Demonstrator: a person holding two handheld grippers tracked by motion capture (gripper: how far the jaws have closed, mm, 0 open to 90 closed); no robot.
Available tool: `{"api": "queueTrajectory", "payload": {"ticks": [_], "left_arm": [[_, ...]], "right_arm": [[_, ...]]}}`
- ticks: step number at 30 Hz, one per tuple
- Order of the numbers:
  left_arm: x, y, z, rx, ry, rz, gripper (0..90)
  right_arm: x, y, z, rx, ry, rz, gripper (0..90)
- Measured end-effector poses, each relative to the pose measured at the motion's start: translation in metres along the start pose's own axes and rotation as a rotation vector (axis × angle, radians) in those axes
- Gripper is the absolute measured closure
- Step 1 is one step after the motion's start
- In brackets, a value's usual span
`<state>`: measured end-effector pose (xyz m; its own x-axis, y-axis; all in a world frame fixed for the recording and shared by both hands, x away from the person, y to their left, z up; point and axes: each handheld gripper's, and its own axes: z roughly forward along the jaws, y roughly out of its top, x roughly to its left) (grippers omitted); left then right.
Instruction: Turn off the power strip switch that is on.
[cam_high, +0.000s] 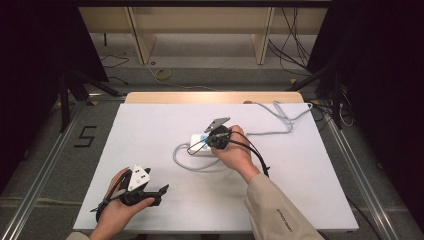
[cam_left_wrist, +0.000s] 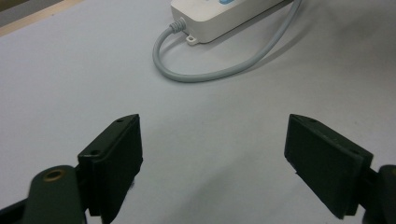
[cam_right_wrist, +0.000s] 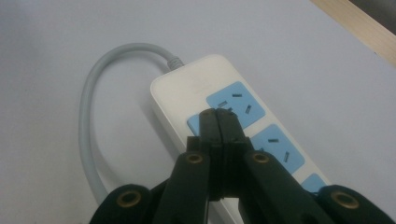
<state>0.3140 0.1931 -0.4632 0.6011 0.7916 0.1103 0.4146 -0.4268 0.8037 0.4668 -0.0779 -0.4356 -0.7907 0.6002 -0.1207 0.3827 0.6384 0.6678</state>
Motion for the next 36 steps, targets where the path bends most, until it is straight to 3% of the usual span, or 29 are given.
{"api": "queueTrajectory", "payload": {"ticks": [24,36], "left_arm": [[0.000,0.000,0.000,-0.001,0.004,-0.002,19.3],[0.000,0.000,0.000,-0.001,0.005,-0.003,19.3]], "right_arm": [[-0.007,-0.022,-0.034,-0.054,-0.001,0.018,90.0],[-0.012,-0.039,-0.050,-0.055,-0.017,0.029,90.0]]}}
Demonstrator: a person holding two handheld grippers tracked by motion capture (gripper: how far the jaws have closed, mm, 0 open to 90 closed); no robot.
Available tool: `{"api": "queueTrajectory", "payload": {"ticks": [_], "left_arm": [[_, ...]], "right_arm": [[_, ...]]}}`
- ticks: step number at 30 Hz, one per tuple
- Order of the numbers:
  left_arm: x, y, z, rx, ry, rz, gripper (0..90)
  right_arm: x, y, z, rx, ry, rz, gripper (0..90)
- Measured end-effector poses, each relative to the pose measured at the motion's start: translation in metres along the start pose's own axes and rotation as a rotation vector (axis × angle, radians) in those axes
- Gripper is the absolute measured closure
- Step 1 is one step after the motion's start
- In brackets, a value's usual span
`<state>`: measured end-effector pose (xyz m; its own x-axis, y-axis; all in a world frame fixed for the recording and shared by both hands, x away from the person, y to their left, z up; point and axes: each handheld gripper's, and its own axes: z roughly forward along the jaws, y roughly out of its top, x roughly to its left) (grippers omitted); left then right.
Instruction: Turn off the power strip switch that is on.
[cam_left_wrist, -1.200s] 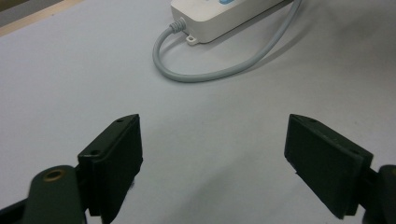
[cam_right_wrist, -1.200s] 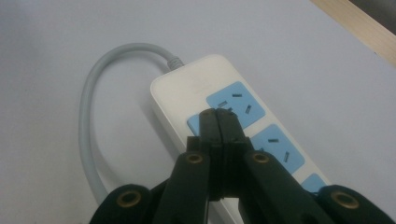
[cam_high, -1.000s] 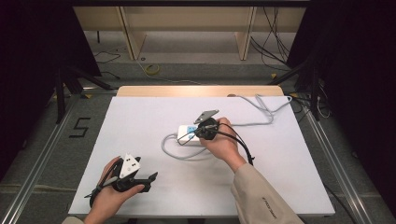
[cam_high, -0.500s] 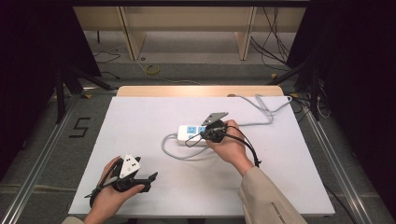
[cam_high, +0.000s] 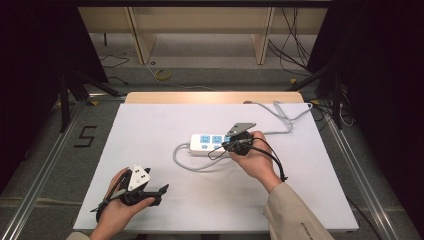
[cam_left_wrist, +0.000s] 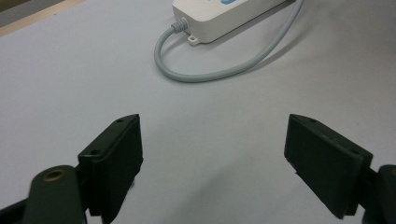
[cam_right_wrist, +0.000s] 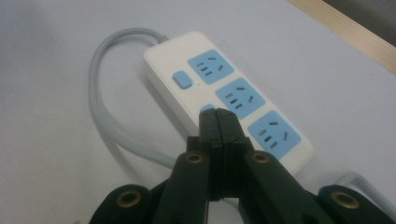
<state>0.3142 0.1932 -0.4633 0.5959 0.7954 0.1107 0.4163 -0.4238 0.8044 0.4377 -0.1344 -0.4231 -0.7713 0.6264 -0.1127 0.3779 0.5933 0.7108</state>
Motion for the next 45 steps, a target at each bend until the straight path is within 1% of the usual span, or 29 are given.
{"api": "queueTrajectory", "payload": {"ticks": [2,12,13,21,25,28,33,38,45], "left_arm": [[0.000,0.000,0.000,0.000,0.000,0.000,19.3],[0.000,0.000,0.000,0.001,0.001,-0.003,19.4],[0.000,0.000,0.000,0.001,0.001,-0.004,19.3],[0.000,0.000,0.000,0.002,0.001,-0.004,19.4],[0.000,0.000,0.000,0.003,0.002,-0.006,19.4],[0.001,0.000,0.000,0.003,0.003,-0.006,19.4],[0.001,0.000,0.000,0.004,0.005,-0.003,19.4],[0.001,0.000,0.000,0.005,0.005,-0.004,19.3],[0.001,-0.001,0.000,0.005,0.007,-0.007,19.4]], "right_arm": [[0.000,-0.003,-0.003,-0.001,-0.001,0.011,90.0],[-0.003,-0.020,-0.019,-0.002,-0.007,0.026,90.0],[-0.003,-0.022,-0.021,-0.001,-0.006,0.034,90.0],[-0.008,-0.038,-0.030,-0.015,-0.014,0.058,90.0],[-0.008,-0.045,-0.034,-0.014,-0.017,0.071,90.0],[-0.009,-0.050,-0.037,-0.019,-0.023,0.069,90.0],[-0.009,-0.057,-0.043,-0.030,-0.026,0.077,87.5],[-0.008,-0.066,-0.049,-0.036,-0.028,0.079,82.8],[-0.008,-0.082,-0.057,-0.065,-0.027,0.093,71.8]]}}
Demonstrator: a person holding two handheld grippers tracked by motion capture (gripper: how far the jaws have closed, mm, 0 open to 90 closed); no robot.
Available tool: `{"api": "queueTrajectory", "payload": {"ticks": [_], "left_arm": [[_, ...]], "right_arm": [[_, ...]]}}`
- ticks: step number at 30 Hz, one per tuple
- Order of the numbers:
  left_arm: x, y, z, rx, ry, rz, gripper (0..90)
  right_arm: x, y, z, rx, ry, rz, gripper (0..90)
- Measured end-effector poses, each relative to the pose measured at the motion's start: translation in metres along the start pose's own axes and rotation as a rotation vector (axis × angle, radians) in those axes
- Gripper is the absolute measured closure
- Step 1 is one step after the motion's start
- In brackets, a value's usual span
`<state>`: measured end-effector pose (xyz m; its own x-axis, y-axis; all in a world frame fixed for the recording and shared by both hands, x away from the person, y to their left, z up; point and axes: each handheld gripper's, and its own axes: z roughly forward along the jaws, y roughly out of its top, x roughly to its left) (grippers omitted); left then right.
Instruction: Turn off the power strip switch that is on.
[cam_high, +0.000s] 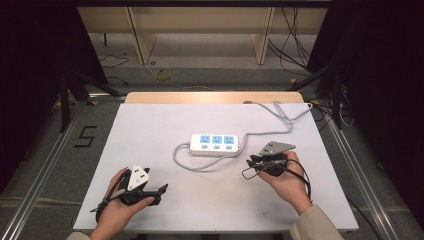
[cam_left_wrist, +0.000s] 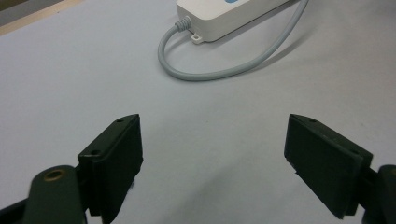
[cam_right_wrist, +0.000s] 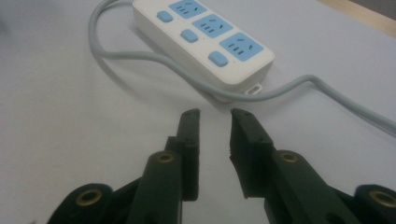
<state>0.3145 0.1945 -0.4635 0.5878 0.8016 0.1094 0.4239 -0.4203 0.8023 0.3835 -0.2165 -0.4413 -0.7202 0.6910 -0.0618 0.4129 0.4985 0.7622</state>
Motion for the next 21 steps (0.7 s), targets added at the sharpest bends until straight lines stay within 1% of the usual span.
{"api": "queueTrajectory", "payload": {"ticks": [2,4,6,11,16,17,21], "left_arm": [[0.000,0.000,0.000,-0.001,0.001,-0.001,19.4],[0.000,0.000,0.000,0.001,0.001,0.000,19.4],[0.000,0.000,0.000,0.002,0.000,0.001,19.4],[0.000,0.000,0.000,0.002,0.002,0.002,19.3],[0.000,0.000,0.001,0.000,0.004,-0.006,19.3],[0.000,0.000,0.000,-0.001,0.004,-0.006,19.3],[0.001,0.000,0.000,0.001,0.003,-0.004,19.2]], "right_arm": [[-0.001,-0.006,-0.003,-0.026,0.000,-0.001,68.5],[-0.001,-0.012,-0.007,-0.046,0.000,0.013,65.8],[-0.001,-0.018,-0.011,-0.056,-0.011,0.021,63.3],[-0.002,-0.034,-0.019,-0.088,-0.019,0.063,59.0],[-0.001,-0.047,-0.025,-0.106,-0.014,0.072,54.7],[0.000,-0.049,-0.026,-0.117,-0.012,0.075,54.3],[0.002,-0.057,-0.030,-0.156,-0.004,0.118,50.3]]}}
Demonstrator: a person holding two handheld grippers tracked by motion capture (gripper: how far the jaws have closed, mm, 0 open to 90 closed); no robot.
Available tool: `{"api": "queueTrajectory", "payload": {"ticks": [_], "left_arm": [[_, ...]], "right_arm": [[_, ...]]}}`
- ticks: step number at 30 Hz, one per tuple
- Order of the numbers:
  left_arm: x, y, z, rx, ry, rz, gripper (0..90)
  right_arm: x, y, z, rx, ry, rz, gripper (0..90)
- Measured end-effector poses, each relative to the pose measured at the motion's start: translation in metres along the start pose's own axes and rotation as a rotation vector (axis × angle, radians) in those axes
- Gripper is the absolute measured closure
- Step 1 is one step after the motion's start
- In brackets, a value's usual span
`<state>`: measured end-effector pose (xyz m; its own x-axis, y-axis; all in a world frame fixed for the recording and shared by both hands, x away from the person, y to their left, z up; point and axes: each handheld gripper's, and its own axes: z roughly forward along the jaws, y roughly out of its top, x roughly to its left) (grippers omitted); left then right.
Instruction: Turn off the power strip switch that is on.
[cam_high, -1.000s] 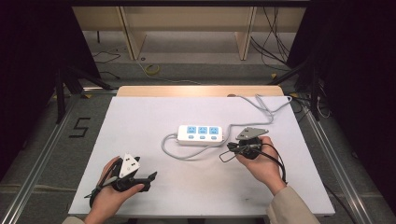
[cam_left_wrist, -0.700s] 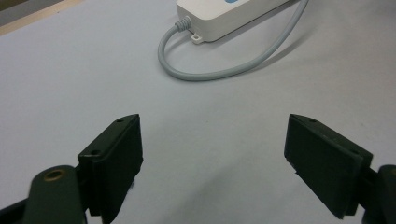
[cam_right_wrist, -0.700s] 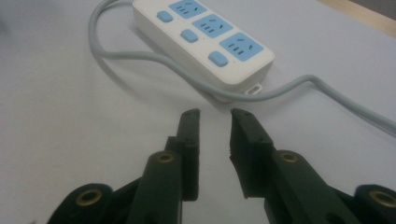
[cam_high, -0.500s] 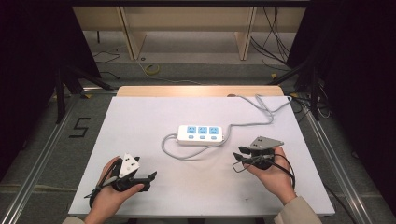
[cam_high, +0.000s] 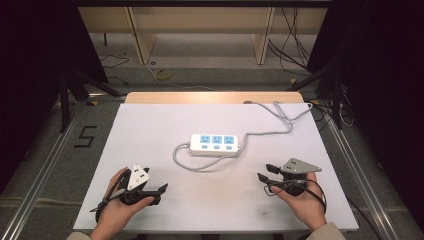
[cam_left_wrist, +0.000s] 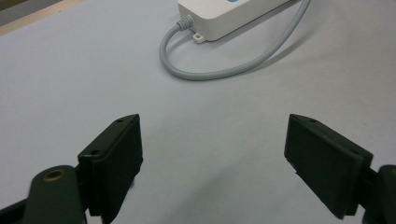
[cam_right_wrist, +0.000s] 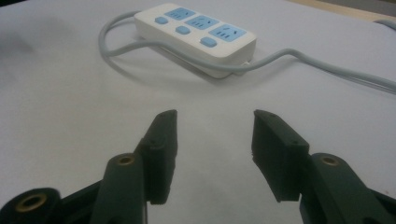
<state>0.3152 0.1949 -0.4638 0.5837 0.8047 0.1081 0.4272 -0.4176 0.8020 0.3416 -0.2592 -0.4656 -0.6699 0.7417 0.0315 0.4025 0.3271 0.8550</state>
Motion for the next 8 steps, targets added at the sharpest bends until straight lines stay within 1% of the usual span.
{"api": "queueTrajectory", "payload": {"ticks": [3,8], "left_arm": [[0.0002,0.0000,-0.0002,0.000,0.000,0.001,19.3],[0.0002,0.0005,0.0000,0.001,0.001,0.007,19.2]], "right_arm": [[0.0006,-0.0037,-0.0019,-0.016,-0.003,0.008,47.7],[0.0024,-0.0064,-0.0018,-0.014,-0.022,0.007,43.4]]}}
